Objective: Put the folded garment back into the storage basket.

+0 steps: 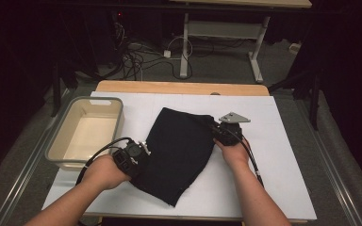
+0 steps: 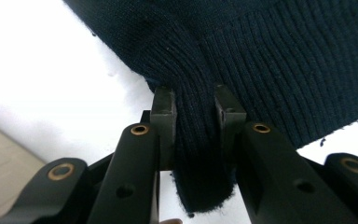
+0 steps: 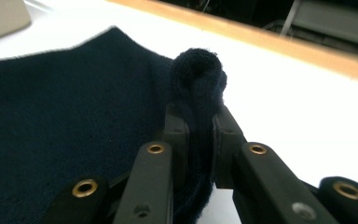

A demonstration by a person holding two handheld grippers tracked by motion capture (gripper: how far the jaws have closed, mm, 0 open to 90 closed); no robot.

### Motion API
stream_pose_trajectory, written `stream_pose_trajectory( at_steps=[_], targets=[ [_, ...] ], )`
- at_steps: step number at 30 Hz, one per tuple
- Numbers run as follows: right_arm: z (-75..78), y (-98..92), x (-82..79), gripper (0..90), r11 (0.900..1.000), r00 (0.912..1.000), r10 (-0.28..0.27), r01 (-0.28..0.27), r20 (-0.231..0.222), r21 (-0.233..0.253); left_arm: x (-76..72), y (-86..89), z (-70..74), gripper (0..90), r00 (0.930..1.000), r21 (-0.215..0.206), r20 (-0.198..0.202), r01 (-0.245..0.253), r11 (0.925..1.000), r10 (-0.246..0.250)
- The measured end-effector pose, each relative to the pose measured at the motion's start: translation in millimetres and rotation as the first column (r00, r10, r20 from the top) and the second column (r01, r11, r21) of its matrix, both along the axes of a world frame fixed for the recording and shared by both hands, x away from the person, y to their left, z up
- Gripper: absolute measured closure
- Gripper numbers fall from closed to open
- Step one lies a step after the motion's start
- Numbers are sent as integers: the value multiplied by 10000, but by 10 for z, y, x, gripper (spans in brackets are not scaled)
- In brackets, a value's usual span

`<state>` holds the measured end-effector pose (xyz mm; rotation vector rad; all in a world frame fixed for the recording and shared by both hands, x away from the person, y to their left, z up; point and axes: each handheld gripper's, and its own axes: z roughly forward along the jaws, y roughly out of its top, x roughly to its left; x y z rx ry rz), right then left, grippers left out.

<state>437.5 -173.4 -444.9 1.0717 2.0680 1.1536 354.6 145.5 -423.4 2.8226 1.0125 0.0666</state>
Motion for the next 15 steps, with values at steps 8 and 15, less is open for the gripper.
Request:
stream_pose_trajectory(
  at_steps=[8, 15],
  targets=[
    [229, 74, -60, 815, 10000, 9980, 82, -81, 626, -8, 46, -65, 216, 718, 9999, 274, 72, -134, 9995, 132],
    [287, 171, -75, 813, 9995, 9964, 216, -235, 822, 219, 19, 8, 300, 722, 9995, 684, 293, -117, 9976, 97]
  ],
)
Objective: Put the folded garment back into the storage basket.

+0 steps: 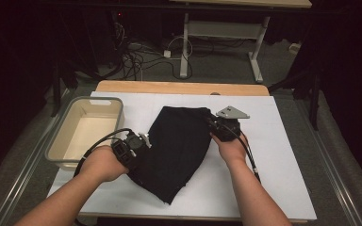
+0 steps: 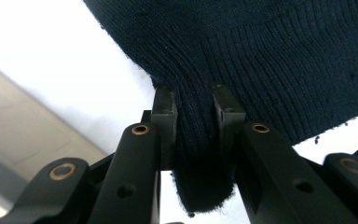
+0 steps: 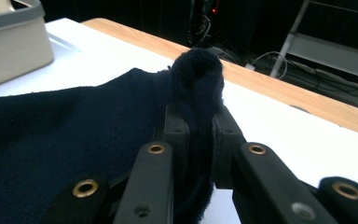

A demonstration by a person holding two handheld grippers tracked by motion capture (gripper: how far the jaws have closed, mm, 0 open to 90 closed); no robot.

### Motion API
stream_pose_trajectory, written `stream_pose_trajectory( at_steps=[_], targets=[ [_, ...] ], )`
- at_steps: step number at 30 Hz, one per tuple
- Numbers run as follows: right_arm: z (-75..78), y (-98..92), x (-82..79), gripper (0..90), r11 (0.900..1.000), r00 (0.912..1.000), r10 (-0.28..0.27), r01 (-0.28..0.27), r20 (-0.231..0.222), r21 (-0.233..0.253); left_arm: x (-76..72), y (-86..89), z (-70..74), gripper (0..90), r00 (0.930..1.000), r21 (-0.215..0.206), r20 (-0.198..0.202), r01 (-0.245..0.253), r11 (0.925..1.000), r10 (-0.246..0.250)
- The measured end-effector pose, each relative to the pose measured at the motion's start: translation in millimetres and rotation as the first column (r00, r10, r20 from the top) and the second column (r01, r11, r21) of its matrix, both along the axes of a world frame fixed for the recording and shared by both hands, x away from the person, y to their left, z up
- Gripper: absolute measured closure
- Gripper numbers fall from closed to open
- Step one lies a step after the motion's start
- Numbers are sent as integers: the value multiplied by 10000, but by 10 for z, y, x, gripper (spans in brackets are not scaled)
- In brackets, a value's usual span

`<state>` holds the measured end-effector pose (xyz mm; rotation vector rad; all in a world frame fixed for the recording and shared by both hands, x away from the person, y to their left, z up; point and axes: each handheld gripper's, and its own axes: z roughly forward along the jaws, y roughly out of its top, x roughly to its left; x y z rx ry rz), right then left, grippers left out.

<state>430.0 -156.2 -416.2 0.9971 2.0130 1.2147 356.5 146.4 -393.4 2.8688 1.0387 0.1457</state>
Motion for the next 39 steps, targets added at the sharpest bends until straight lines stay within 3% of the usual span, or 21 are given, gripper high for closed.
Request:
stream_pose_trajectory(
  at_steps=[7, 15, 25, 32, 39],
  targets=[
    [-2, 153, 9, 812, 9998, 9995, 205, -206, 237, 14, -30, 142, 42, 721, 9997, 12, -28, -246, 9997, 246],
    [-45, 213, 35, 809, 9996, 9995, 284, -285, 145, 16, -21, 192, 4, 721, 9994, -126, -187, -305, 9995, 302],
    [-86, 125, 25, 806, 9999, 9999, 69, -68, -114, 94, 76, 159, -7, 721, 9989, -364, -440, -144, 9992, 128],
    [-20, 65, 7, 807, 10000, 10000, 45, -45, 74, -53, 114, 97, 55, 720, 9990, -486, -448, -31, 9988, 10],
    [18, 28, -12, 807, 9999, 10000, -45, 44, 74, 110, 128, 44, 89, 720, 9987, -409, -514, 33, 9992, -54]
  ],
)
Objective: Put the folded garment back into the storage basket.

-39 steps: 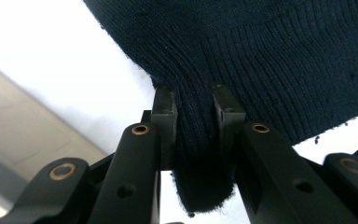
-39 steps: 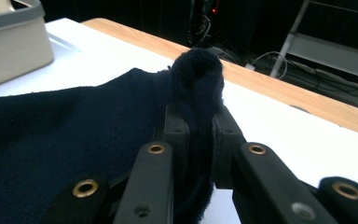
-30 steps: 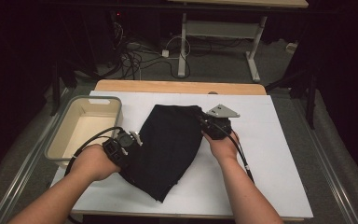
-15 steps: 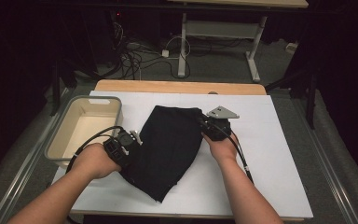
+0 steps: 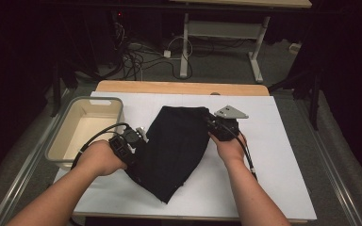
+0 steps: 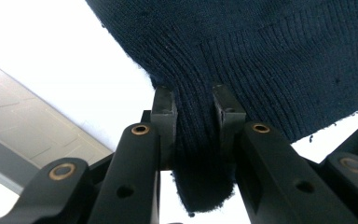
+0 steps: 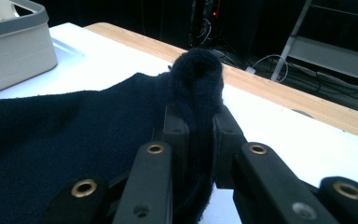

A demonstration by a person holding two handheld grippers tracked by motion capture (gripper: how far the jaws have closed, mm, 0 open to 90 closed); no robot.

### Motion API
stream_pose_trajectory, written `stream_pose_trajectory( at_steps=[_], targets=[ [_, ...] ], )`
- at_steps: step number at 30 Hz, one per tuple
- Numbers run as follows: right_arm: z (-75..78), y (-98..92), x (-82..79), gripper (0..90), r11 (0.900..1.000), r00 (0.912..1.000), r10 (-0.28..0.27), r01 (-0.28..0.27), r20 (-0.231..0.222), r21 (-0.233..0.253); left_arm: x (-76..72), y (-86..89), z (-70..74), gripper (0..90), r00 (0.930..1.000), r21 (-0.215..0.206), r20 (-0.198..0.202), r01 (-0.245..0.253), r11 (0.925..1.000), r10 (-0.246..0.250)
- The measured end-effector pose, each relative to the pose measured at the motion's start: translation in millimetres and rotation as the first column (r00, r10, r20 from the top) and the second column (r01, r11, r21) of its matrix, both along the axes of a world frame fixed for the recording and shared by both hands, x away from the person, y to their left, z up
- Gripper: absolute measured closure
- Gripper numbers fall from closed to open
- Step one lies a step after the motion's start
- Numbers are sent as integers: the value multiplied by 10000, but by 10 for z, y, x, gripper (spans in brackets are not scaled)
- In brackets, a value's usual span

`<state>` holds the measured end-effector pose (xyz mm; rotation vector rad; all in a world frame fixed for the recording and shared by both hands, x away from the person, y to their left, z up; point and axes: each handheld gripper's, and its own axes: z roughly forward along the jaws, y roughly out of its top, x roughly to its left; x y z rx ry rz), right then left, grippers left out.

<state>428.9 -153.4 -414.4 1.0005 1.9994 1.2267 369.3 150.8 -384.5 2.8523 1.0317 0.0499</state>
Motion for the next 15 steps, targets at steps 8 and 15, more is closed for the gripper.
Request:
stream_pose_trajectory(
  at_steps=[8, 15],
  targets=[
    [32, -28, -14, 806, 10000, 10000, 65, -65, 25, 44, 20, -6, 14, 719, 9999, 60, -135, 29, 10000, -28],
    [-15, -17, -10, 806, 10000, 9999, 30, -29, -113, 70, 37, -5, 5, 720, 9998, 206, -192, 38, 9998, -34]
  ],
)
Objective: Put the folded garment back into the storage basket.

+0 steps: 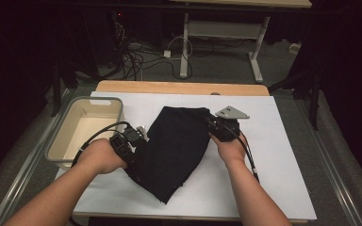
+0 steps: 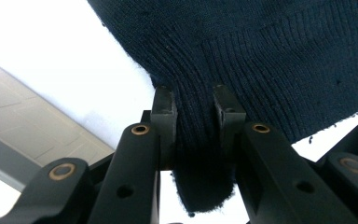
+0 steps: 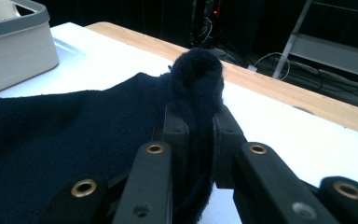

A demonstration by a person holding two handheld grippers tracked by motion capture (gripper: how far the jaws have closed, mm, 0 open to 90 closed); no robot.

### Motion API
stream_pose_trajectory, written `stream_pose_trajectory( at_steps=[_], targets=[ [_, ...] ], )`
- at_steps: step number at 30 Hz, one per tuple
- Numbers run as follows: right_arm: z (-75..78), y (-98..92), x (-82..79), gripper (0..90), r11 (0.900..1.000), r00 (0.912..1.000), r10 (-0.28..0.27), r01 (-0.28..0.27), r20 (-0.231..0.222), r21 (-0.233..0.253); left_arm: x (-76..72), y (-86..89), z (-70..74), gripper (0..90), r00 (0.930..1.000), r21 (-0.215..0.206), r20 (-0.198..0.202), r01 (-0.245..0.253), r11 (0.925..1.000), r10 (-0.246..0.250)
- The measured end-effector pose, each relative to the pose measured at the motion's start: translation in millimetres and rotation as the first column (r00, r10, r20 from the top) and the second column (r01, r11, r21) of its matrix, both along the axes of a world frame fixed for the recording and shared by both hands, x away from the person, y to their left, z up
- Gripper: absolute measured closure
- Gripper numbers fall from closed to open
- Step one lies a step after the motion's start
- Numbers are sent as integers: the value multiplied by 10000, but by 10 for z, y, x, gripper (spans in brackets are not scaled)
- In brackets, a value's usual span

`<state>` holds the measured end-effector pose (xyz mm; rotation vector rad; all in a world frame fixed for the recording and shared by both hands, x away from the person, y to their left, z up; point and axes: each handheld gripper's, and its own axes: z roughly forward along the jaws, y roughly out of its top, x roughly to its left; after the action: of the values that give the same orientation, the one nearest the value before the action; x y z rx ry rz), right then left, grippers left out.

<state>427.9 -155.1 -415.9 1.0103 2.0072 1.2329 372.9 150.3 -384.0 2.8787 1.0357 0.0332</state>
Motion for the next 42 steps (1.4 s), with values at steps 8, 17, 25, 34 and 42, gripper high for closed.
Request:
stream_pose_trajectory(
  at_steps=[8, 17, 25, 34, 42],
  targets=[
    [20, 65, -1, 808, 10000, 10000, 63, -63, 69, 52, 3, -3, 55, 720, 9999, 131, 4, 136, 9998, -137],
    [109, 203, -12, 811, 9992, 9989, 391, -393, 254, 54, 0, 70, 138, 720, 9999, 259, -66, 137, 9996, -135],
    [121, 275, 5, 811, 9983, 9979, 565, -570, 328, 140, 42, 151, 173, 720, 9997, 397, -197, -146, 9991, 154],
    [153, 282, 41, 810, 9990, 9991, 401, -404, 167, 174, 76, 127, 255, 721, 9996, 574, -282, 31, 9983, -15],
    [196, 275, 19, 809, 9987, 9989, 414, -421, 237, 289, 97, 158, 332, 721, 9995, 439, -325, 47, 9990, -33]
  ],
)
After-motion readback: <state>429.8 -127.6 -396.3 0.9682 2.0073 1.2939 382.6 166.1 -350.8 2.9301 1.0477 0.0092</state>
